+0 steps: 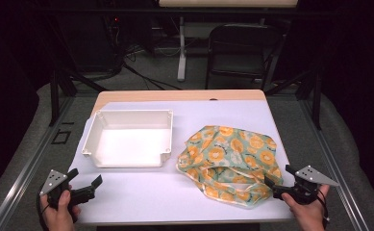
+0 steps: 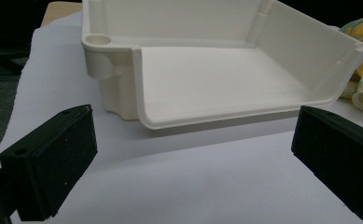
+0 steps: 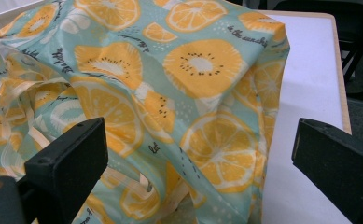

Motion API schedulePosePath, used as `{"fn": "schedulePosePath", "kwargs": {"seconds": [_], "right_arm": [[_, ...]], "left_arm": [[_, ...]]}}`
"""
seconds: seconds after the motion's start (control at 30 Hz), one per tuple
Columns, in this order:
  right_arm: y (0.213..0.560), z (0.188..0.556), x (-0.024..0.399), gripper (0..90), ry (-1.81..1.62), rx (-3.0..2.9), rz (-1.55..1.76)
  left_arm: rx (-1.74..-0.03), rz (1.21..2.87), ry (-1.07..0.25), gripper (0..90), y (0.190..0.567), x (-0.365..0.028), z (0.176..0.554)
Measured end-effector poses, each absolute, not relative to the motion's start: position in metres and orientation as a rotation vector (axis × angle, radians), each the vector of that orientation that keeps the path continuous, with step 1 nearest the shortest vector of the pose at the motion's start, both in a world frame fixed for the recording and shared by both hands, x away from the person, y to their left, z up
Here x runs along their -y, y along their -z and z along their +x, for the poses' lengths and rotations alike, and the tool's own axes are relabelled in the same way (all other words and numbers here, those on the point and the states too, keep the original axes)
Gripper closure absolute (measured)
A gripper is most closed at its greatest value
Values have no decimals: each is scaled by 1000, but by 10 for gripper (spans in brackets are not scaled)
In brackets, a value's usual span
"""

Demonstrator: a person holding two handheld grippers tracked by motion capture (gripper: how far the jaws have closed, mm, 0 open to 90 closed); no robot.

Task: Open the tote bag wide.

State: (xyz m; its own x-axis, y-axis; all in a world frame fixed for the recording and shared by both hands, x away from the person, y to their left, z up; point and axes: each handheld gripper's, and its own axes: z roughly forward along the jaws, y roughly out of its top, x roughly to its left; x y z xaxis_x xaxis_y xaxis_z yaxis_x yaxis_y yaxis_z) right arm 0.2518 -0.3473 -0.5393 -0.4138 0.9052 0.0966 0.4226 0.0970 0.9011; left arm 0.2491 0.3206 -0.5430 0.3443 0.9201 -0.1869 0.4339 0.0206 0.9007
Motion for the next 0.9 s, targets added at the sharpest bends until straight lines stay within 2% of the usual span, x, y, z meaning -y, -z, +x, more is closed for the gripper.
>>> {"fn": "schedulePosePath", "kwargs": {"seconds": [0.57, 0.9], "right_arm": [[526, 254, 324, 52, -1338, -1907, 1269], [520, 260, 301, 47, -1315, -1911, 1201]], "left_arm": [[-1162, 1651, -619, 5, 522, -267, 251], [-1096, 1697, -583, 5, 517, -236, 253]]}}
